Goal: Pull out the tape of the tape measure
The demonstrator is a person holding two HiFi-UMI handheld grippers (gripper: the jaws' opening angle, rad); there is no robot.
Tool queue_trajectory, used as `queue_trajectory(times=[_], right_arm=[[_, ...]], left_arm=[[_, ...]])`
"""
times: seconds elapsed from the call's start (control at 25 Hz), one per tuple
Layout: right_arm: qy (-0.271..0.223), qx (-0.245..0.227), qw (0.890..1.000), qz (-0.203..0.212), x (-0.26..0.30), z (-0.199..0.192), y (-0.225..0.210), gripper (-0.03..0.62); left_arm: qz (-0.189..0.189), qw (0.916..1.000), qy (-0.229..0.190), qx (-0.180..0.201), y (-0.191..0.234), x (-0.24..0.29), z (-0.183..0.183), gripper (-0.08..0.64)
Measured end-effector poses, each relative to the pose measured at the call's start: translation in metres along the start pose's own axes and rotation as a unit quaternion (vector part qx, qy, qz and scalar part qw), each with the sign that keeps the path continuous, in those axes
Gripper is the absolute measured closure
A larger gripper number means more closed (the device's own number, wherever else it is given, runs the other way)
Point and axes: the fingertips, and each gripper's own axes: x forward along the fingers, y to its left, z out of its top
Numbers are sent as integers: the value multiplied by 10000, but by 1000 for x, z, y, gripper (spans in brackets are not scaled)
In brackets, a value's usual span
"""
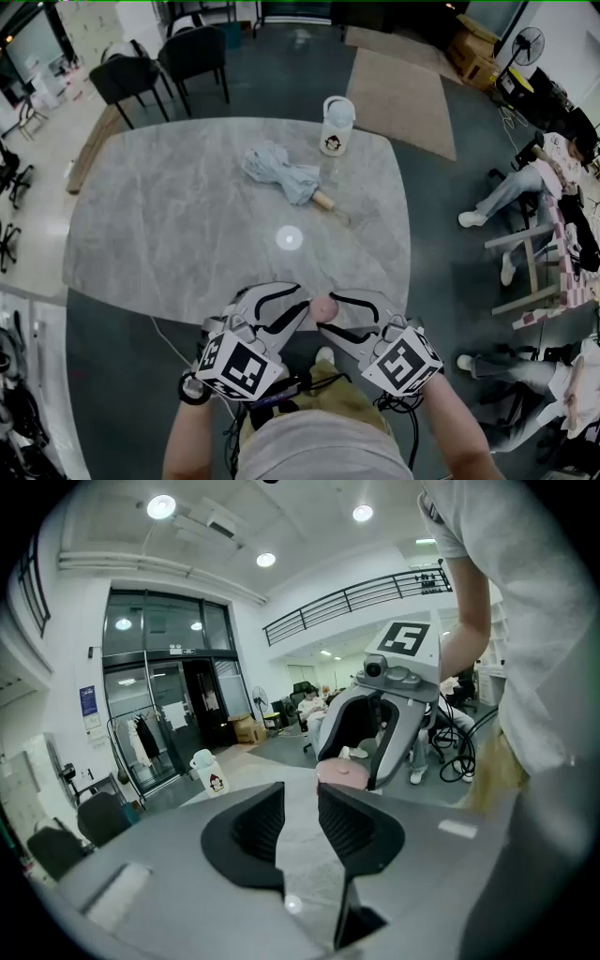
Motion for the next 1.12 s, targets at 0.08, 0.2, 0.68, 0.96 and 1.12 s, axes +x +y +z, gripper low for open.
queue_trajectory(times=[0.08,0.2,0.68,0.96,1.12], right_arm=[[53,-98,9999,42,-1,0,2,380],[102,-237,9995,173,-3,0,5,380],[138,-726,9954,617,-11,0,11,380],[135,-612,9973,378,-9,1,6,380],[98,-473,9987,189,-5,-2,3,381]], left_arm=[[-134,9998,53,125,-5,0,0,462],[-374,9990,73,227,-13,0,0,496],[-708,9963,177,452,-30,0,1,536],[-344,9989,16,324,-22,1,3,540],[-175,9997,1,183,-16,0,1,538]])
